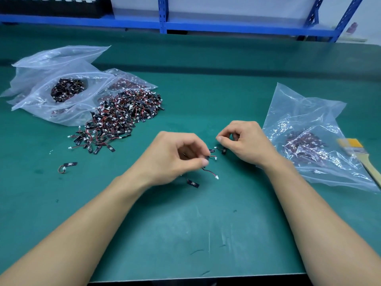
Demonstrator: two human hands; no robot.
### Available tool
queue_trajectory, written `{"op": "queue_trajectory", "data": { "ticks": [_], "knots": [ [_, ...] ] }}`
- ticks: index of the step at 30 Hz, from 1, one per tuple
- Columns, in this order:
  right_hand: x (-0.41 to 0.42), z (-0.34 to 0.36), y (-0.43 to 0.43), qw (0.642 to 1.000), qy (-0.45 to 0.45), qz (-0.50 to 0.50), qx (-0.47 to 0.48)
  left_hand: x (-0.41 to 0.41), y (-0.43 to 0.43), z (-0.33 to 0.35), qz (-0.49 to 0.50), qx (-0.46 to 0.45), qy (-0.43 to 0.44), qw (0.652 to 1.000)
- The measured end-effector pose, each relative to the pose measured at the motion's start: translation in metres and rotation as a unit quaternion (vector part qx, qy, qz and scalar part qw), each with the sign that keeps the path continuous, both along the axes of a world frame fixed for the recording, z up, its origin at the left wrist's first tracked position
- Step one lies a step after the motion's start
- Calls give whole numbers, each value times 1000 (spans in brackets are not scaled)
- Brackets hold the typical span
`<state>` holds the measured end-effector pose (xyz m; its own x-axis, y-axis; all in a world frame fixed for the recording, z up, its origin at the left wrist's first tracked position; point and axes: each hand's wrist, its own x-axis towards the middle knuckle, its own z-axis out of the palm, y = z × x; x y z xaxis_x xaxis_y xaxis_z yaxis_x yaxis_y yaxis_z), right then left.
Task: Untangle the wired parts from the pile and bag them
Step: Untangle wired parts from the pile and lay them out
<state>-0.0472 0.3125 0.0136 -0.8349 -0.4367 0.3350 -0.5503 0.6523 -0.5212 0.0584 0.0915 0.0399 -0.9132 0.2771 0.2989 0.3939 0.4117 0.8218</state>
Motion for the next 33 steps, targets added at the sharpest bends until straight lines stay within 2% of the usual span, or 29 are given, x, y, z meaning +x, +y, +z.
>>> {"op": "queue_trajectory", "data": {
  "ticks": [4,8,13,18,22,28,33],
  "knots": [
    [0,1,-1,1000,-3,5,9,-2,9,-9,-12,-61,27,998],
    [-1,1,-2,1000,-1,8,11,-6,1,-11,33,-114,87,989],
    [-1,-1,-3,1000,-6,9,9,-26,-32,-16,171,-168,106,965],
    [1,0,-4,1000,-5,12,2,-53,-70,-27,289,-271,50,917],
    [1,-1,-5,1000,-7,10,-3,-66,-73,-32,294,-320,9,901],
    [1,-1,-4,1000,-5,-3,-20,-73,-79,-33,342,-351,48,871],
    [-1,0,-2,998,25,-39,-48,-78,-83,-34,317,-349,44,881]
  ]
}}
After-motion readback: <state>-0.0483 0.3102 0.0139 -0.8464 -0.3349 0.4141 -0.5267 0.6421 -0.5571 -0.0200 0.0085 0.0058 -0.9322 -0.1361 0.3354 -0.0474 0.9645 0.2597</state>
